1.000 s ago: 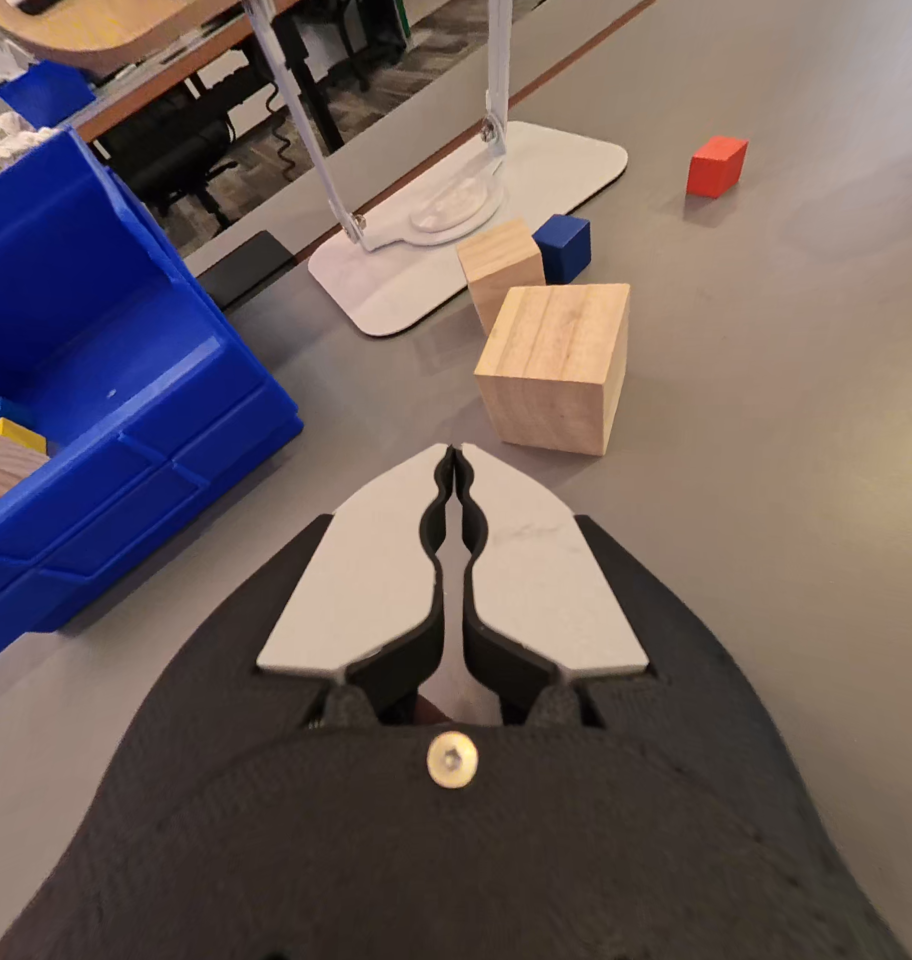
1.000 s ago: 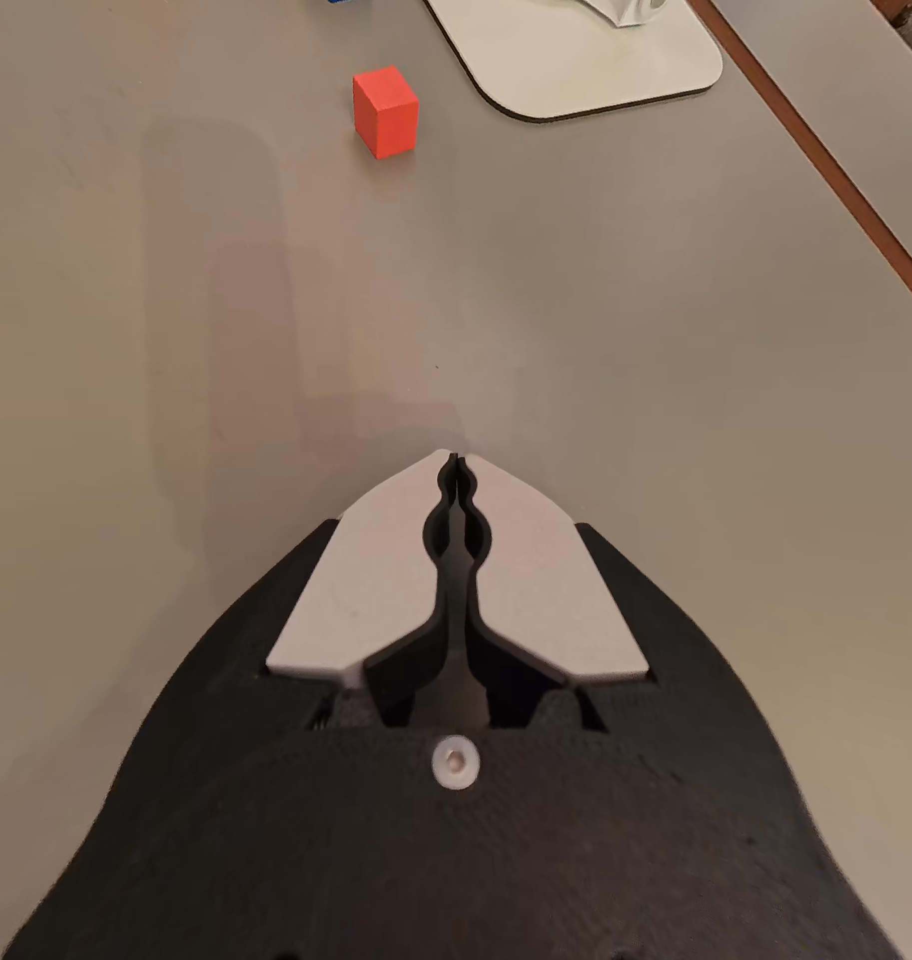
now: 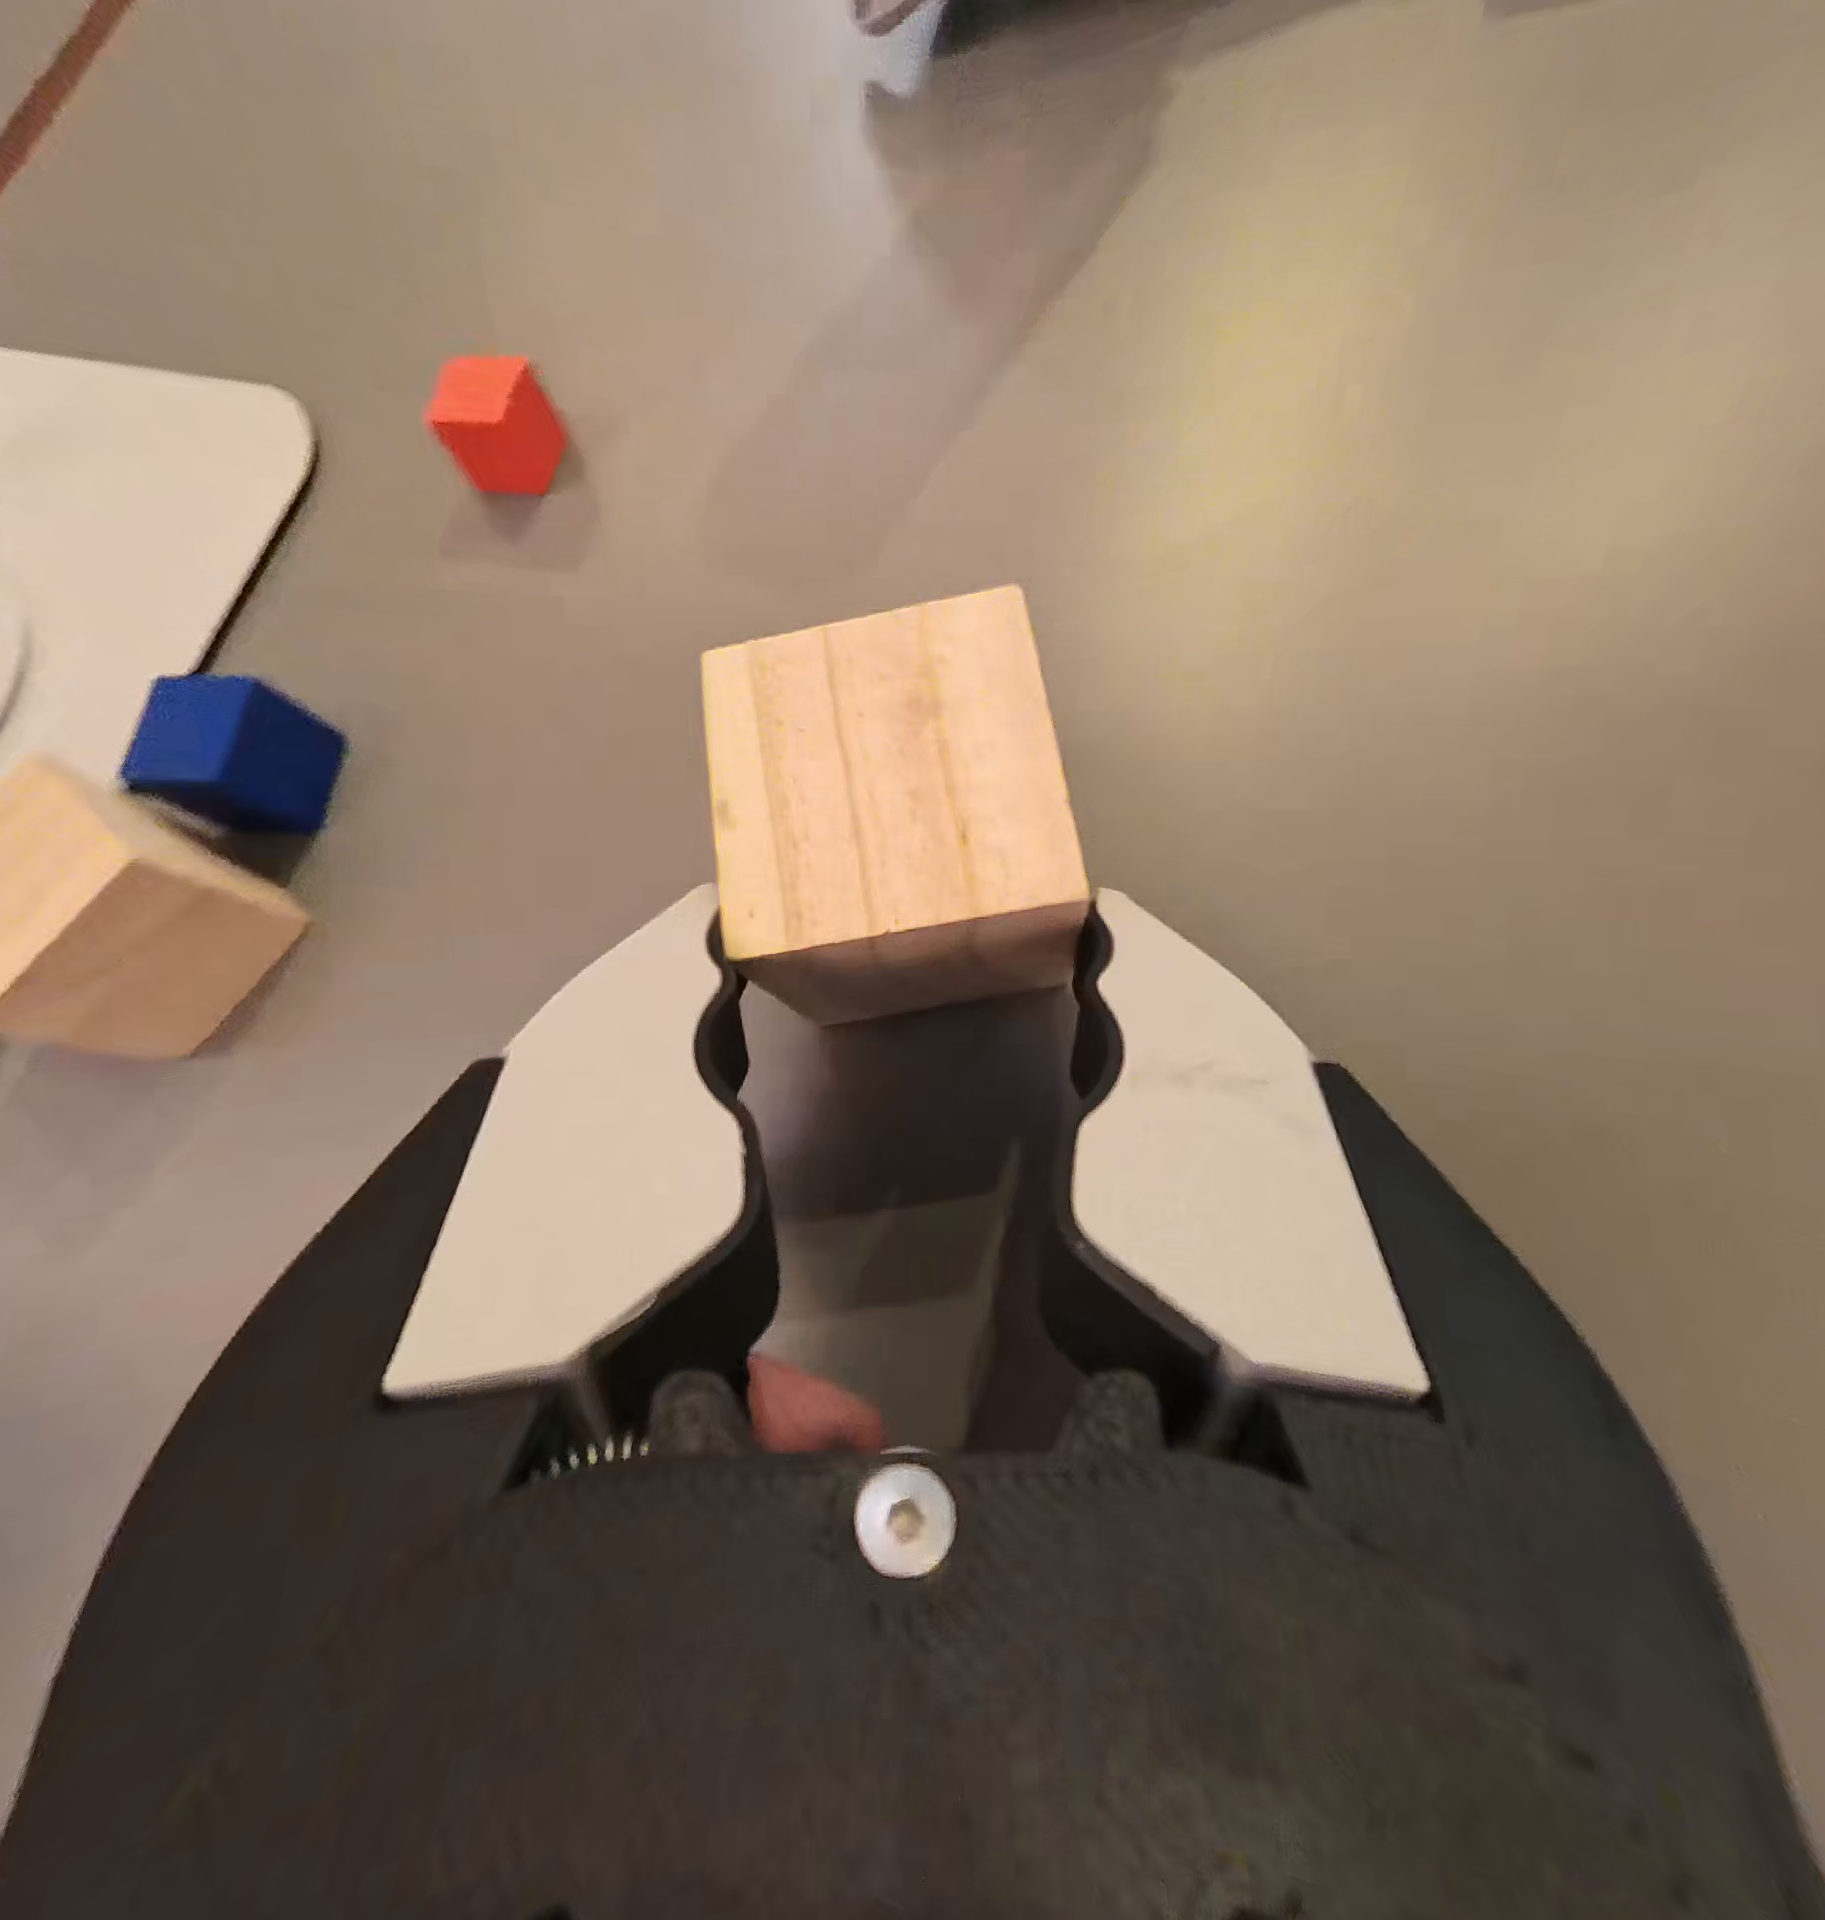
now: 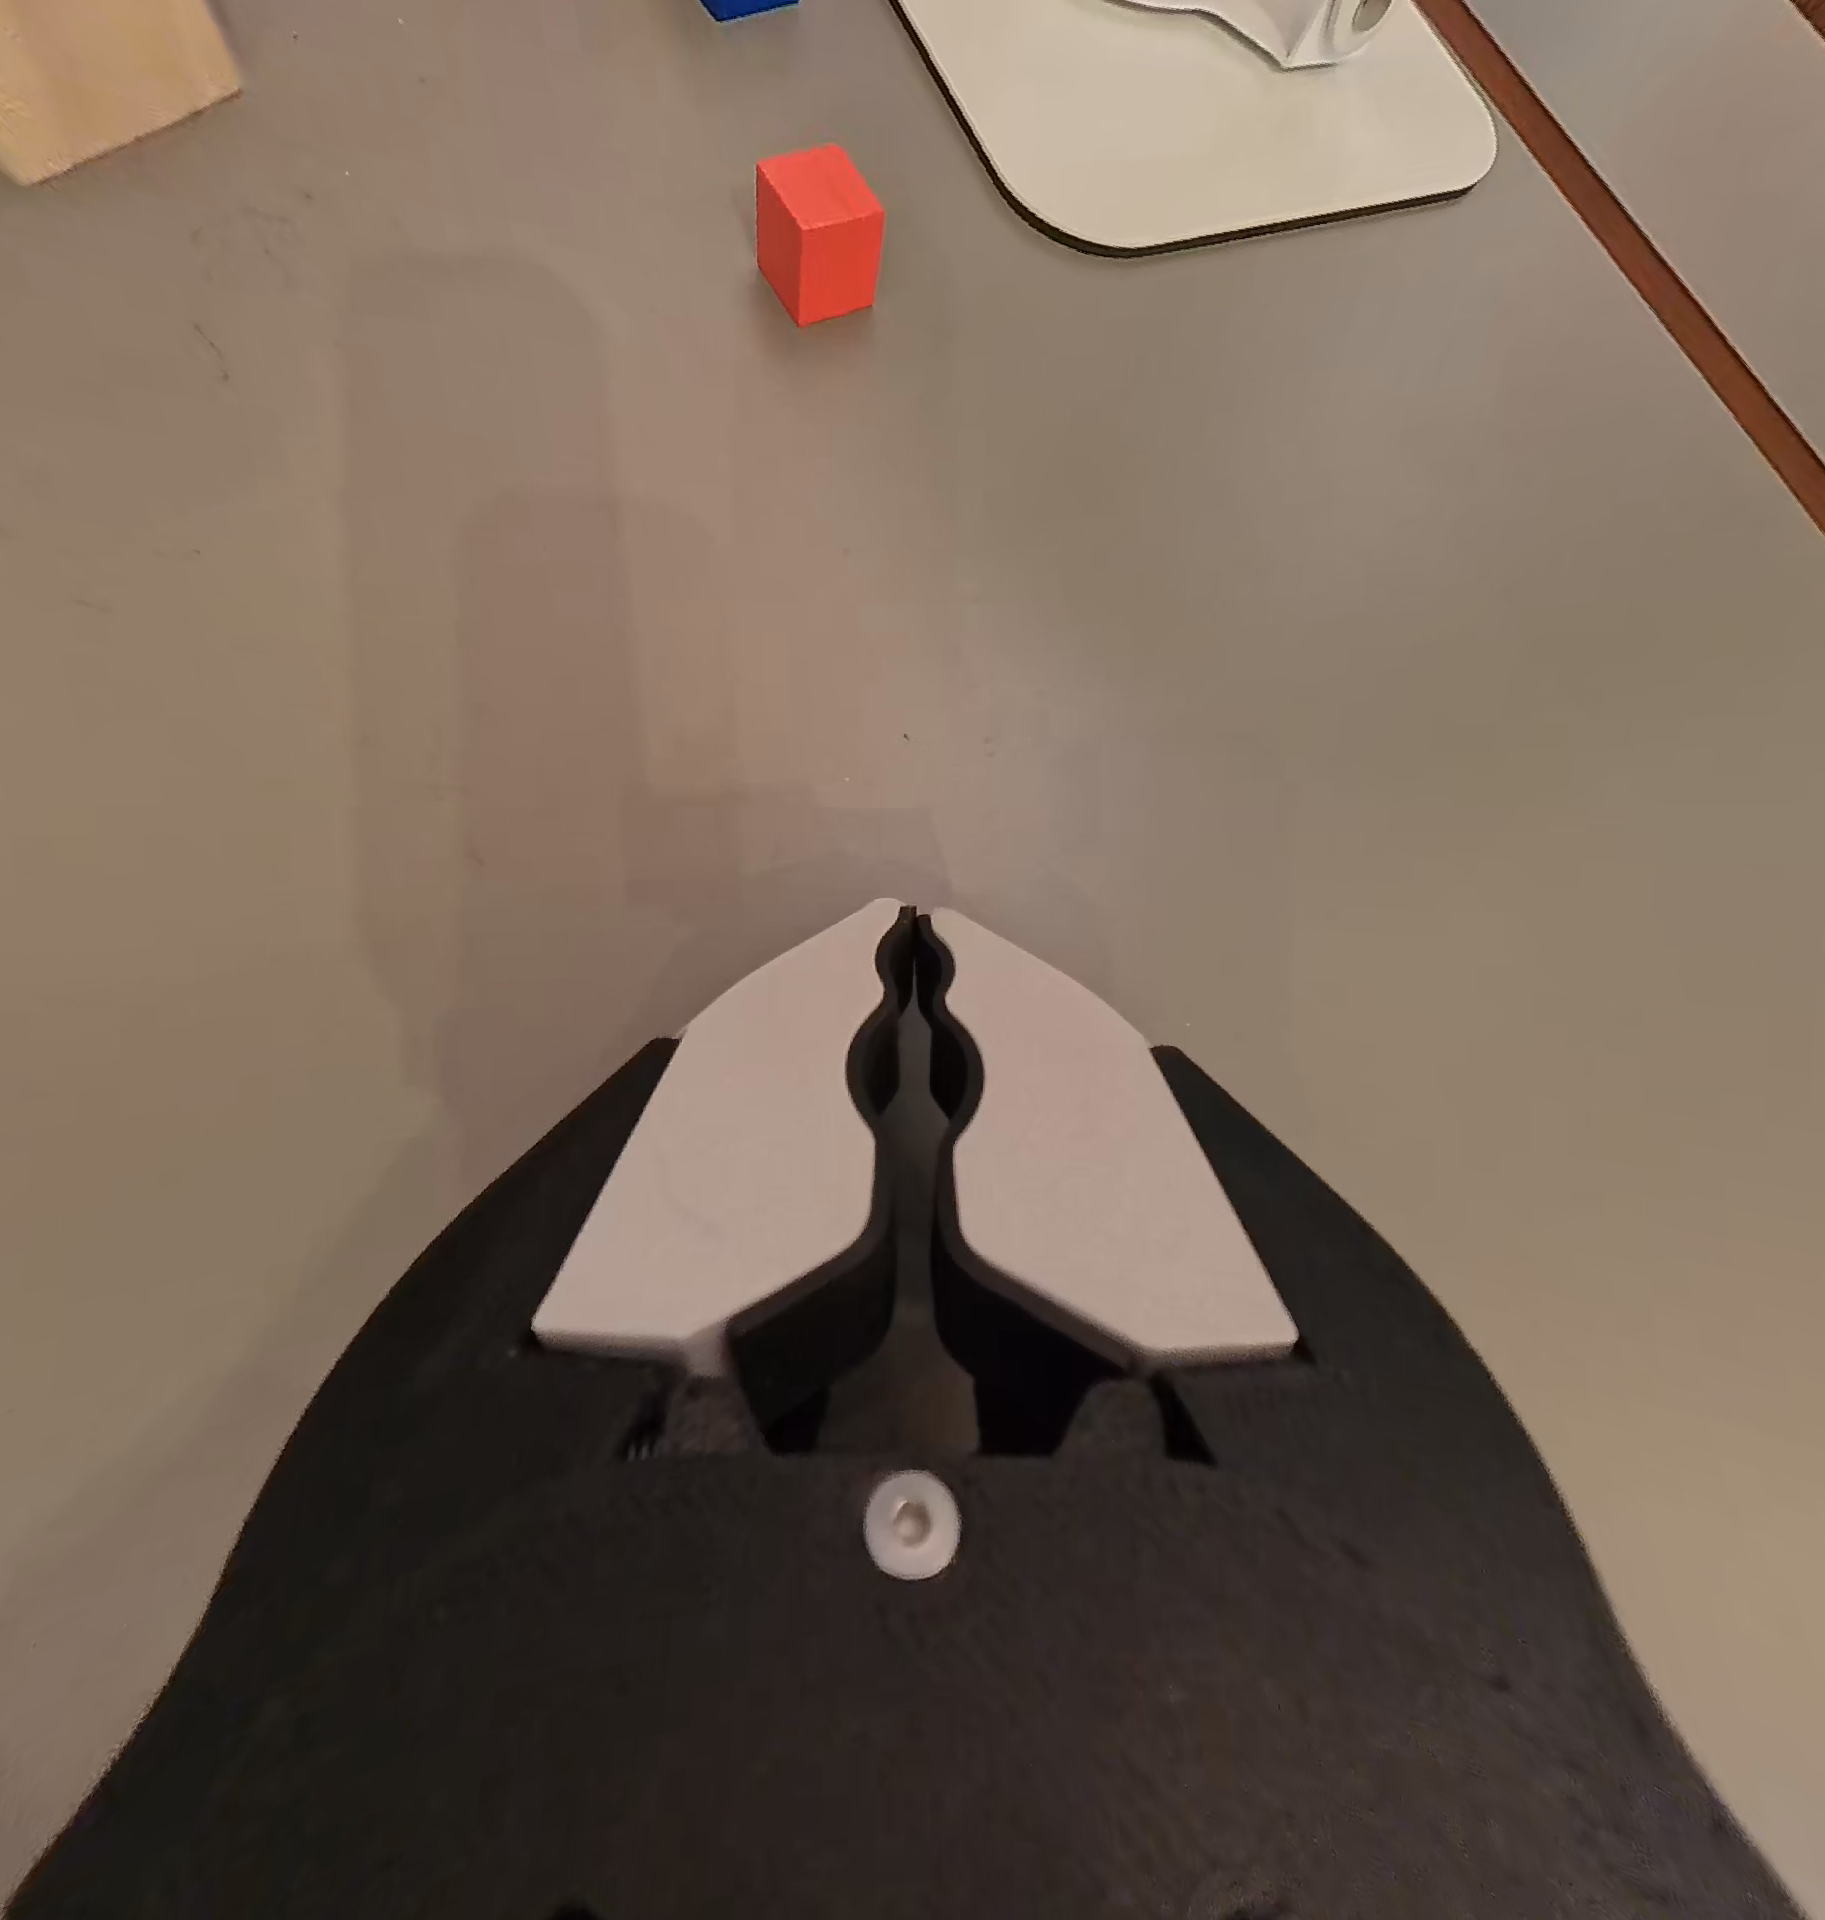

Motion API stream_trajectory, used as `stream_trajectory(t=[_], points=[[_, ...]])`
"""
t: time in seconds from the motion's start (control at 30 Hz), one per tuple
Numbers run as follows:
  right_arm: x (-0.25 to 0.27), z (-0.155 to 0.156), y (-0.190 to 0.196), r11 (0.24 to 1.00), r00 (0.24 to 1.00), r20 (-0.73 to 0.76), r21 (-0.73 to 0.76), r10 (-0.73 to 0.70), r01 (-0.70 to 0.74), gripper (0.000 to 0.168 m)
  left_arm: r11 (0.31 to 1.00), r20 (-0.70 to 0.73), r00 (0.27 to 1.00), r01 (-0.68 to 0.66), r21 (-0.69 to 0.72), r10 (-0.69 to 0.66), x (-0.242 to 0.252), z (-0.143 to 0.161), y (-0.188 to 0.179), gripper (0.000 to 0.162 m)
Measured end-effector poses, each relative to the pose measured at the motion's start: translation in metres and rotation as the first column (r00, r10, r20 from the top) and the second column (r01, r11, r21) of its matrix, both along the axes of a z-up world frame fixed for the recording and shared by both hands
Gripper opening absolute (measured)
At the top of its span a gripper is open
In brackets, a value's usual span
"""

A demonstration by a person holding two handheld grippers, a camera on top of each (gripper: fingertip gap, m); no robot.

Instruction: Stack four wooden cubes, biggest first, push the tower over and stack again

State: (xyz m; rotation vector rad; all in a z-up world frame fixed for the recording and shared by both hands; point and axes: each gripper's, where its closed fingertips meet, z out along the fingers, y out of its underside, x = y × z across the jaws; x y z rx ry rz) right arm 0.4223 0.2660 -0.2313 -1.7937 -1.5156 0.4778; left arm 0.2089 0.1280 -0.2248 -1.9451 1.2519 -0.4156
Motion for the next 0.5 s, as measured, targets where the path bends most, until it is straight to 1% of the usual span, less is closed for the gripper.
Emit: stream_trajectory(t=[0.03, 0.07, 0.1, 0.13, 0.27, 0.3, 0.4, 0.5], points=[[0.0, 0.0, 0.0, 1.0, 1.0, 0.0, 0.0, 0.0, 0.0, 0.0, 0.998, 0.0, 0.999, 0.054, -0.03, -0.054, 0.004, -0.001, -0.009, 0.06], [0.0, 0.0, 0.0, 1.0, 1.0, 0.0, 0.0, 0.001, -0.001, 0.0, 0.993, 0.009, 0.995, 0.103, -0.051, -0.103, 0.006, 0.0, -0.015, 0.065], [0.0, 0.0, 0.0, 1.0, 1.0, 0.0, -0.001, 0.002, -0.002, 0.0, 0.992, 0.04, 0.991, 0.126, -0.025, -0.125, 0.006, 0.006, -0.015, 0.069], [0.0, 0.0, 0.0, 1.0, 1.0, 0.0, -0.001, 0.003, -0.003, 0.0, 0.993, 0.079, 0.99, 0.121, -0.011, -0.119, 0.002, 0.013, -0.011, 0.069], [-0.001, 0.0, -0.001, 1.0, 1.0, 0.0, -0.003, 0.007, -0.007, 0.0, 1.0, 0.265, 0.964, 0.006, -0.004, -0.005, -0.024, 0.043, 0.025, 0.071], [-0.001, 0.0, -0.001, 1.0, 1.0, 0.0, -0.004, 0.008, -0.008, 0.0, 1.0, 0.303, 0.953, 0.01, -0.006, -0.008, -0.028, 0.049, 0.031, 0.07], [-0.001, 0.0, -0.001, 1.0, 1.0, 0.0, -0.004, 0.008, -0.008, 0.0, 0.997, 0.293, 0.954, -0.071, 0.022, 0.061, -0.047, 0.053, 0.06, 0.07], [-0.001, 0.0, -0.001, 1.0, 1.0, -0.001, -0.006, 0.008, -0.008, 0.0, 0.967, 0.254, 0.941, -0.247, 0.068, 0.223, -0.067, 0.051, 0.099, 0.067]])
